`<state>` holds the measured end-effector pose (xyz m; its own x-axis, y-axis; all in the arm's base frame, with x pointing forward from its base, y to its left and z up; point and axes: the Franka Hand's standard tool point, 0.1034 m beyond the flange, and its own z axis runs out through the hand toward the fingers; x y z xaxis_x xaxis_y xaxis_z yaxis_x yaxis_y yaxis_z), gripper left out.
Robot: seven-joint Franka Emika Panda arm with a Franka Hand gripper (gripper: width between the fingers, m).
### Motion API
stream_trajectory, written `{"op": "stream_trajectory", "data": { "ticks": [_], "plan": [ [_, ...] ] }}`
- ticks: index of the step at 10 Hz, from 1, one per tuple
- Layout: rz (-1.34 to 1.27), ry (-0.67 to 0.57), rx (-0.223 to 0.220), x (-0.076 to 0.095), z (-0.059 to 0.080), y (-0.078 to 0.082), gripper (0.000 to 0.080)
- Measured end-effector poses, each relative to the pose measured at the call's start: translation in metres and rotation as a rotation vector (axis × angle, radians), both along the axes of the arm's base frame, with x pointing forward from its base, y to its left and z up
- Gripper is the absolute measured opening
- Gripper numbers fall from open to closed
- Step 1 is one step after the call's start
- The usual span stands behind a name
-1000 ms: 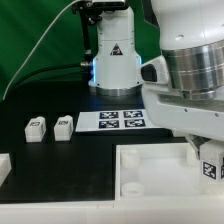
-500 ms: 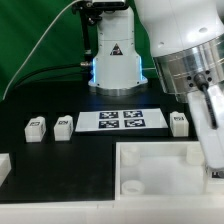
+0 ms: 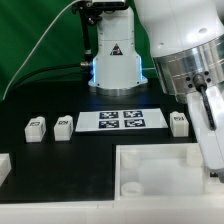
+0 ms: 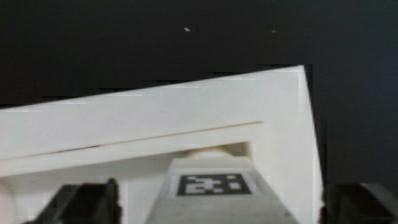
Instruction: Assemble one leg
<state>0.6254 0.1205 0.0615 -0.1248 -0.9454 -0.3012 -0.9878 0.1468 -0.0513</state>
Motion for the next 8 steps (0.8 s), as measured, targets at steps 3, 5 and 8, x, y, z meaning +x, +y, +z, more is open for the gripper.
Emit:
{"op": "stream_trajectory", "data": {
  "ticks": [3,5,8],
  "plan": [
    [0.067,-0.029,0.006,-0.005,0.029,0.003,0.0648],
    [0.084,-0.022,0.016,-0.006,0.038,0.009,0.0648],
    [0.086,-0.019,0.015,-0.007,0.034,0.008,0.0648]
  ]
}}
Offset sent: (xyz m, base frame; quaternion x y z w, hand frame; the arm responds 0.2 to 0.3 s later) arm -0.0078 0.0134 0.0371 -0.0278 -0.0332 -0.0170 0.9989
